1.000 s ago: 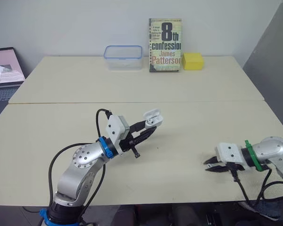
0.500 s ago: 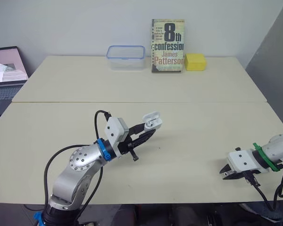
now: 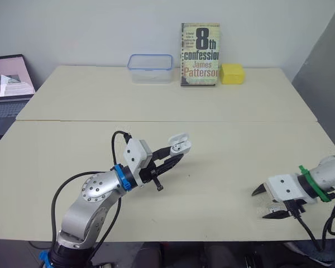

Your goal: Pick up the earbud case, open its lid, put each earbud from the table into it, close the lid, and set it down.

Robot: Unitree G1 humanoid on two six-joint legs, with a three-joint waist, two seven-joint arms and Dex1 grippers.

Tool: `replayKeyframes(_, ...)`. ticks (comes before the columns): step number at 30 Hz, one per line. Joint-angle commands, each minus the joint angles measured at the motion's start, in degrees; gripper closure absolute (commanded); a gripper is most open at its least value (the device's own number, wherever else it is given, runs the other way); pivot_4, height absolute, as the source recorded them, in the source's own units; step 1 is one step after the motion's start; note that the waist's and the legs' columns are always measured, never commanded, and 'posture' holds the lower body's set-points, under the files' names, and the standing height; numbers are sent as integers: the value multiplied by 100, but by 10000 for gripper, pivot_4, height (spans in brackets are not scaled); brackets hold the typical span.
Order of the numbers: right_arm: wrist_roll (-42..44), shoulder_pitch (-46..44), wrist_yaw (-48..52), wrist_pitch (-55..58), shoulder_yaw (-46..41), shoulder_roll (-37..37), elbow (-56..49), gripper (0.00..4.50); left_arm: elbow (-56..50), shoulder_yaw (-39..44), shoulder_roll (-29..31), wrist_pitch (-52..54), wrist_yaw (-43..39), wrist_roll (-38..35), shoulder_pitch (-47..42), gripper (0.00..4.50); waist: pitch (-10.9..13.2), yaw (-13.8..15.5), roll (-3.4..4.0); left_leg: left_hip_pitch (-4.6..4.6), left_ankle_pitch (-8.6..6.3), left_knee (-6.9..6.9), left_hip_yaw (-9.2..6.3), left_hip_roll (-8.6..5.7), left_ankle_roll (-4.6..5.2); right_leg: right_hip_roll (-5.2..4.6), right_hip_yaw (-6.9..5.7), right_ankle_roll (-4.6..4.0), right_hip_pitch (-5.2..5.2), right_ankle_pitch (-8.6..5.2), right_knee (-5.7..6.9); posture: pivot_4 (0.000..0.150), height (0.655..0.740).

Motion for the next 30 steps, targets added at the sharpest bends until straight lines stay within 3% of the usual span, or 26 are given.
replayKeyframes(1, -460, 440, -437, 703, -332, -352, -752, 13188, -129, 51, -17, -133, -27, -56, -13, 37032, 0, 15, -1, -5, 0, 2, -3, 0, 0, -1, 0, 0, -2, 0, -1, 1500, 7400)
replayKeyframes(10, -1493, 1060, -1136, 999, -128, -564, -1025, 13188, -146, -14, -86, -85, -4, -47, -47, 37032, 0, 22, -1, -1, 0, 0, 8, -6, 0, -5, -1, 7, -3, -4, 0, 1500, 7400)
replayKeyframes(20, -1676, 821, -1131, 1060, 258, -410, -958, 13188, -202, 20, -59, -24, 41, -70, -17, 37032, 0, 5, -1, -2, 1, 1, 5, -6, -1, -5, -2, 6, -4, -3, 0, 1500, 7400)
replayKeyframes(23, -1674, 786, -1125, 1109, 326, -369, -930, 19764, -179, 32, -52, -16, 42, -72, -42, 37032, 0, 5, -2, -2, 0, 1, 6, -6, -1, -5, -2, 4, -3, -2, 0, 1500, 7400)
replayKeyframes(29, -1684, 751, -1085, 1138, 389, -357, -914, 40382, -140, 31, -49, -25, 39, -54, -75, 37032, -4, -14, -9, 15, 0, 2, 9, -3, 0, -4, 1, 27, 11, -16, 0, 1500, 7400)
replayKeyframes(30, -1682, 755, -1082, 1138, 386, -361, -916, 41081, -129, 27, -52, -29, 39, -49, -84, 37032, -4, -13, -9, 15, 0, 2, 10, -4, 0, -4, 2, 27, 11, -16, 0, 1500, 7400)
